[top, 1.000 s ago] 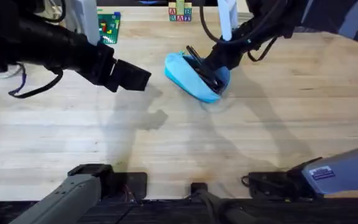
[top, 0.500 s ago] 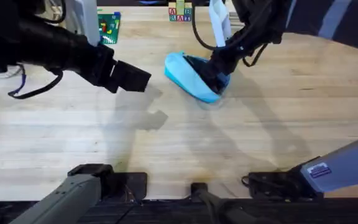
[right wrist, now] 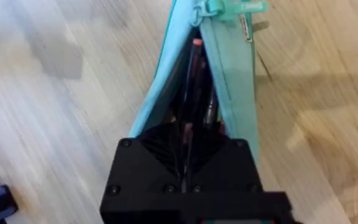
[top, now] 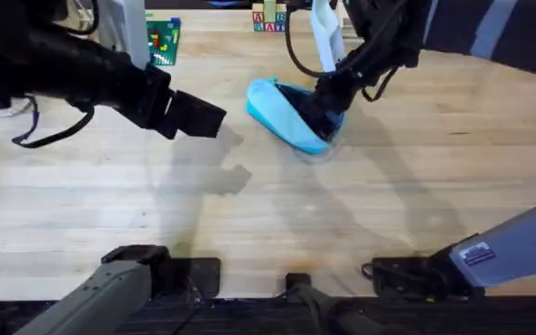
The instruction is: Unzip the bag, pick up the pens from the table one at a time and place them inside, then zip the bag closed.
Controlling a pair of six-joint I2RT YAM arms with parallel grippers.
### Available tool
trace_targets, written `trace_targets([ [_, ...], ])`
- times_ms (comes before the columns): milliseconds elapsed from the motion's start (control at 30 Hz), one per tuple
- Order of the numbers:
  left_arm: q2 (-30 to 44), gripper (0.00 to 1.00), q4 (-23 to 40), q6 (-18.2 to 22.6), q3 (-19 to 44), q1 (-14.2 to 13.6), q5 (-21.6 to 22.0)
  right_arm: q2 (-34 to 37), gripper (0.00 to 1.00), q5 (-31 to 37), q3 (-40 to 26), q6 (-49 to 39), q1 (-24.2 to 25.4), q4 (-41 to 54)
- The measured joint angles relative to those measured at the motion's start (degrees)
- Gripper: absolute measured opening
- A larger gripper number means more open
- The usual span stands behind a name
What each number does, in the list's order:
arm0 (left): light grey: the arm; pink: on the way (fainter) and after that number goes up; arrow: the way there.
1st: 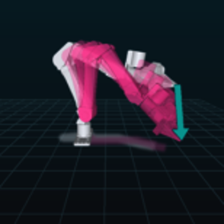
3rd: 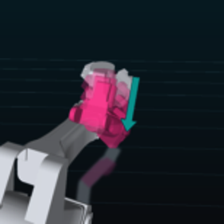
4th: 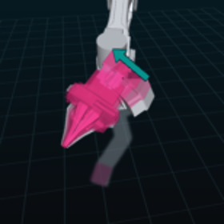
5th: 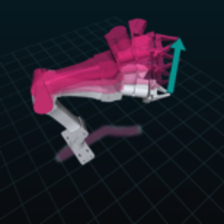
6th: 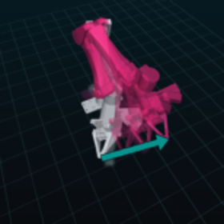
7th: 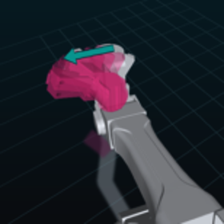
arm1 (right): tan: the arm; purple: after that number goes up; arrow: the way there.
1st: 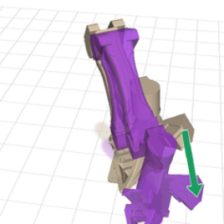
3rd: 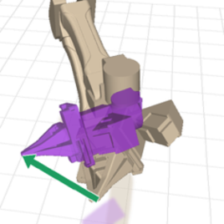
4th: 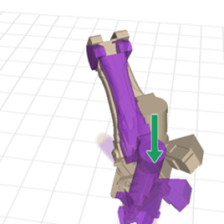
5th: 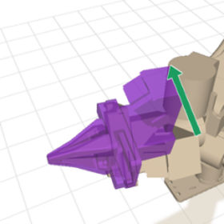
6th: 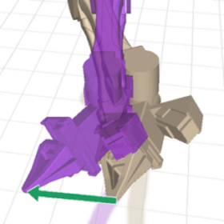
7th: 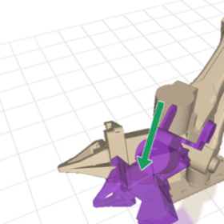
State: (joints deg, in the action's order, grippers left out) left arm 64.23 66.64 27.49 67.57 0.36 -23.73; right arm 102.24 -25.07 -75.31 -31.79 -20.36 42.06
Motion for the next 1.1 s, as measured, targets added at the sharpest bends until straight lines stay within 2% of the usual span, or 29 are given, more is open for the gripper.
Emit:
trace_targets([
  [67,0.0,0.995,0.0,0.0,0.0,0.0,0.0,0.0,0.051,0.0,0.0,0.0,0.0,0.0],
  [100,0.0,0.995,0.0,0.0,0.0,0.0,0.0,0.0,0.097,0.0,0.0,0.1,0.0,0.0],
  [167,0.0,0.995,0.0,0.0,0.0,0.0,0.0,0.0,0.318,0.0,0.0,0.3,0.0,0.1],
  [300,0.0,0.995,0.0,0.0,0.0,0.0,0.0,0.0,0.907,0.0,0.0,0.5,0.0,0.1],
  [333,0.0,0.996,0.0,0.0,0.0,0.0,0.0,0.0,0.995,0.0,0.0,0.5,0.0,0.0],
  [633,0.0,0.995,0.0,0.0,0.0,0.0,0.0,0.0,0.997,0.0,0.0,1.2,0.0,0.0],
  [967,0.0,0.996,-1.0,0.0,0.0,0.0,0.1,-0.3,0.998,0.0,0.0,10.1,-0.1,-0.3],
  [1000,0.0,0.995,-1.5,0.0,0.0,0.0,0.5,-1.4,0.998,0.0,0.0,13.0,-0.1,-0.2],
  [1033,0.0,0.995,-1.5,0.0,0.0,0.0,0.7,-5.4,0.998,0.2,0.0,16.5,-0.1,0.1],
  [1100,0.0,0.996,-1.5,0.0,0.0,0.0,0.7,-7.4,0.998,0.2,-0.1,17.0,-0.1,0.2],
])
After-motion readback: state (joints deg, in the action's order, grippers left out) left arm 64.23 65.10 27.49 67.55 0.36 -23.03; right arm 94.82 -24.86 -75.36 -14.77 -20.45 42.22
